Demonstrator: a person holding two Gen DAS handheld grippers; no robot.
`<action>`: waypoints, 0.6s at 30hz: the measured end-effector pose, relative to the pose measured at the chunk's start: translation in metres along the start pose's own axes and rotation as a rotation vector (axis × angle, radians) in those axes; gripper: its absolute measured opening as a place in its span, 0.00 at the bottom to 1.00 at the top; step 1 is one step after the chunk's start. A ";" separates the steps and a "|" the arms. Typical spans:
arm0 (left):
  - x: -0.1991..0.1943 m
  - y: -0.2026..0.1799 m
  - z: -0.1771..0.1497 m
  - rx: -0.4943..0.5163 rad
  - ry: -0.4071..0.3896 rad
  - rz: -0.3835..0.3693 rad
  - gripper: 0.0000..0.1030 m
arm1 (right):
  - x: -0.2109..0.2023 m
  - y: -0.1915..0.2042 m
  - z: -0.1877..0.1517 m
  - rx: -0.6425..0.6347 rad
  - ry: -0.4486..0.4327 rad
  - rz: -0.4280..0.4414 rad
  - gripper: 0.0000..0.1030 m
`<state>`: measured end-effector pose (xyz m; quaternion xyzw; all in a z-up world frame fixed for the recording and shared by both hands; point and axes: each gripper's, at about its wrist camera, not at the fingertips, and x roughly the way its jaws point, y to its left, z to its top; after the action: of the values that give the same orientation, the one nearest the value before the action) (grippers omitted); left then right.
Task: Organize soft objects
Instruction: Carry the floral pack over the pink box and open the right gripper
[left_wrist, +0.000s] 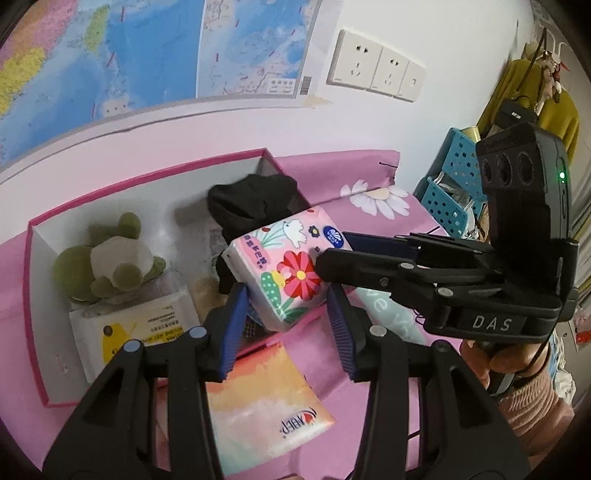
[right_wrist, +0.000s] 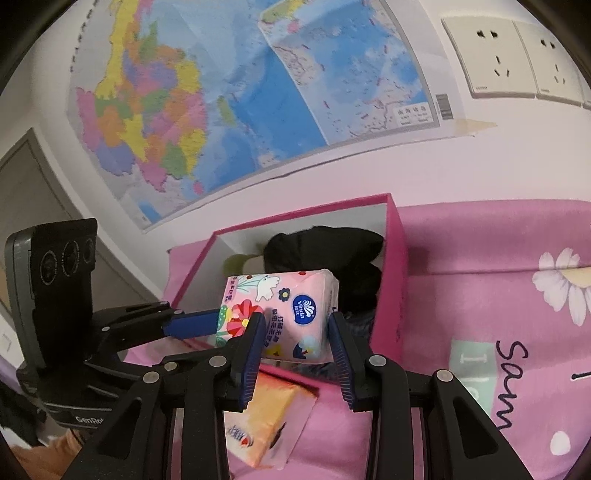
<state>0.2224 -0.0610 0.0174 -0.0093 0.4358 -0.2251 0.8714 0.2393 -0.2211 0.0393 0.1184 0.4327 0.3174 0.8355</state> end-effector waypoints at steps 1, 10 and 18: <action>0.002 0.001 0.000 -0.005 0.007 -0.002 0.45 | 0.002 0.000 0.000 -0.003 0.005 -0.011 0.35; 0.020 0.018 -0.001 -0.052 0.045 0.018 0.44 | 0.002 0.007 -0.004 -0.035 0.008 -0.052 0.35; 0.002 0.015 -0.013 -0.023 -0.007 0.035 0.44 | -0.012 0.012 -0.010 -0.051 -0.018 -0.034 0.35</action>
<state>0.2194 -0.0464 0.0051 -0.0124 0.4352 -0.2049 0.8766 0.2211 -0.2197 0.0469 0.0927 0.4188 0.3130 0.8474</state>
